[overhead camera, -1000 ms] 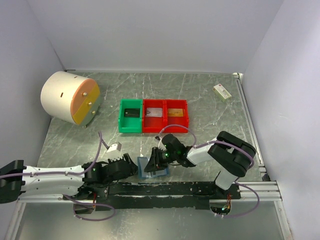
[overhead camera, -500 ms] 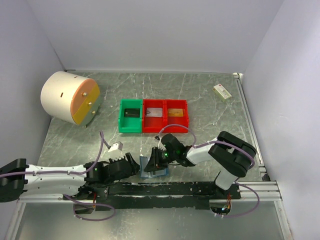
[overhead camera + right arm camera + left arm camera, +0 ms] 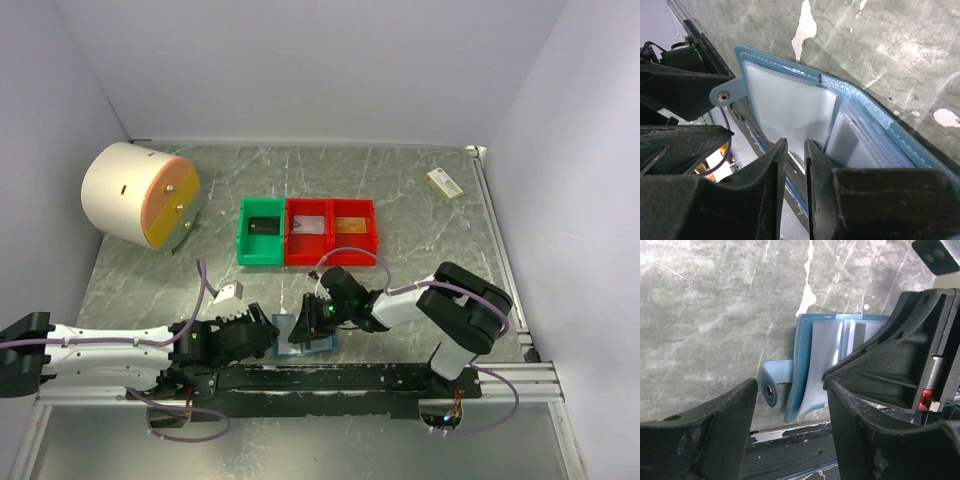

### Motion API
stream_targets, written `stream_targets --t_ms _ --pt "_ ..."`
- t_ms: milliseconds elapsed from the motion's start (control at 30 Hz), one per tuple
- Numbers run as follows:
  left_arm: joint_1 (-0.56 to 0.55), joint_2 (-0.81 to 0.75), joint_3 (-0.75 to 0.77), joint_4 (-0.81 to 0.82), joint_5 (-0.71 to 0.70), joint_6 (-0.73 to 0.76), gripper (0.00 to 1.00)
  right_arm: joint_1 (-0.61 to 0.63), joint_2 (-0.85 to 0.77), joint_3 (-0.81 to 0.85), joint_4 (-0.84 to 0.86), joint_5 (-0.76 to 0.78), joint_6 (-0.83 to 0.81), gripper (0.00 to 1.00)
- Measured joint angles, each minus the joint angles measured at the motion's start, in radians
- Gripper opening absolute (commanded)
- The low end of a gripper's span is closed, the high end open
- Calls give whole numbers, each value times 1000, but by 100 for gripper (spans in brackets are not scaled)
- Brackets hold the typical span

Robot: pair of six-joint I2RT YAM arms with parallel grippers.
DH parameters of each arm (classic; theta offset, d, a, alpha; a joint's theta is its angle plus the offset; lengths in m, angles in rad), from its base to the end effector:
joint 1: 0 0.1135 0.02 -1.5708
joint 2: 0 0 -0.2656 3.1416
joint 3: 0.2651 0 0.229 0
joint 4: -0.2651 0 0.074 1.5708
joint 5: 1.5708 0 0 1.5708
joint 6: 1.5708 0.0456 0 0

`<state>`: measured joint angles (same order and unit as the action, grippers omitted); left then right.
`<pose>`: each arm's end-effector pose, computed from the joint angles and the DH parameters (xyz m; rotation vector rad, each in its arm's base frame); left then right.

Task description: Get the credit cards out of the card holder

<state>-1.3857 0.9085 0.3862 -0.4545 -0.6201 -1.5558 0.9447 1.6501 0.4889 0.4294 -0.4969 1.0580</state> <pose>0.0519 -0.1331 0.1726 -0.4375 2.3670 -0.6529 0.1400 0.2307 0.1232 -0.1543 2.7530 1.4038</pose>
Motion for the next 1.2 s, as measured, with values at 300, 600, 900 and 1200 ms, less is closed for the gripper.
stream_targets --t_ms 300,600,900,1200 --pt "-10 11 0 30 -16 11 68 0 0 5 -12 0 -3 21" --pt "-10 105 -1 36 -20 -4 71 0 -4 15 -34 2 -11 22" --pt "-11 218 39 38 -33 -10 53 0 -66 35 -117 18 -53 27" --pt "-11 187 -2 82 -31 -13 46 -7 -289 201 -434 212 -189 45"
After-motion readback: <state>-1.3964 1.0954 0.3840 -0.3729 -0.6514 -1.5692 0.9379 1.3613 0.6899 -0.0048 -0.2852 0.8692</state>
